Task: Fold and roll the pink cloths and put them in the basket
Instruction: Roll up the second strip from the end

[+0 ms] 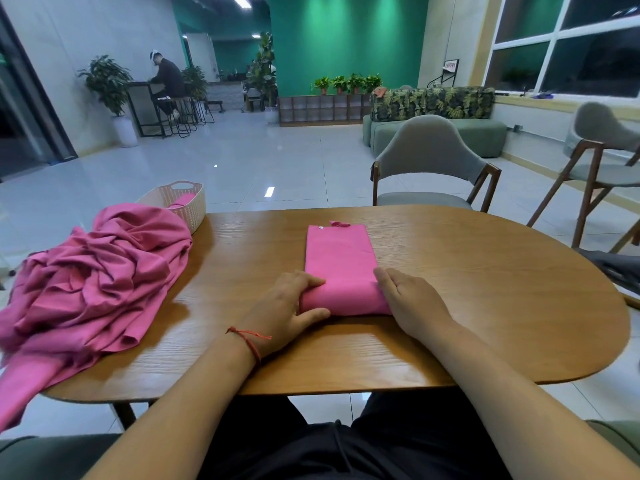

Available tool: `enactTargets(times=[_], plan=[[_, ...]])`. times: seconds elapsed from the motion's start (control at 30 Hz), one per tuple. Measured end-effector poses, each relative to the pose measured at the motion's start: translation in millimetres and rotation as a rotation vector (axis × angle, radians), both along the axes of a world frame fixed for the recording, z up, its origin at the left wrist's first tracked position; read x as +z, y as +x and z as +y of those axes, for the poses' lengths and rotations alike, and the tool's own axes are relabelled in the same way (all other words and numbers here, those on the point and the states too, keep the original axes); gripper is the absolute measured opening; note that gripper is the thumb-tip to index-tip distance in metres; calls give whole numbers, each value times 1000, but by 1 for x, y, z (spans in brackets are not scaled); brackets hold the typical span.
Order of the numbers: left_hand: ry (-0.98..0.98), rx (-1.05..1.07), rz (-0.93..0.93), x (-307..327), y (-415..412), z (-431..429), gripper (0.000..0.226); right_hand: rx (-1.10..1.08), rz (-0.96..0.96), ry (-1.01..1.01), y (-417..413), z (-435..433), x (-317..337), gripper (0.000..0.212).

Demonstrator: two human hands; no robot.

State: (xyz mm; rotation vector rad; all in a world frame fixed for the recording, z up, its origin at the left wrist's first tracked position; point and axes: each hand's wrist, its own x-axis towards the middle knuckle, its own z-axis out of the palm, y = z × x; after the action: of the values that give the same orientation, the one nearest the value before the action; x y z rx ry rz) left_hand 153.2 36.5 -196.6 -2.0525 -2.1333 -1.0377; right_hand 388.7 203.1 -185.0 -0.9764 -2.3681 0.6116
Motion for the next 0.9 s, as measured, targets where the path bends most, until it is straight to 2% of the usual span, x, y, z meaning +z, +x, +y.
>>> enactTargets(times=[0.1,0.2,0.27,0.33,0.53,0.7,0.83,0.9], plan=[[0,23,-2,2,0,2,57,-7,73,84,5,-6,-6,30],[-18,70,30,3,-2,6,58,26,67,182,11,-10,-12,51],[-30,78,46,3,-3,7,60,45,29,194,15,-11,-14,69],[-40,52,58,1,-5,7,65,44,15,181,16,-10,-14,78],[-74,19,-49,2,-6,3,73,35,-18,211,16,-5,-13,78],[-176,65,-152,5,-2,-1,55,14,-61,177,16,-5,-13,77],[-144,65,-76,5,-1,0,64,-23,-128,235,16,-11,-11,70],[-137,73,-29,4,2,1,63,-28,-117,201,15,-14,-9,62]])
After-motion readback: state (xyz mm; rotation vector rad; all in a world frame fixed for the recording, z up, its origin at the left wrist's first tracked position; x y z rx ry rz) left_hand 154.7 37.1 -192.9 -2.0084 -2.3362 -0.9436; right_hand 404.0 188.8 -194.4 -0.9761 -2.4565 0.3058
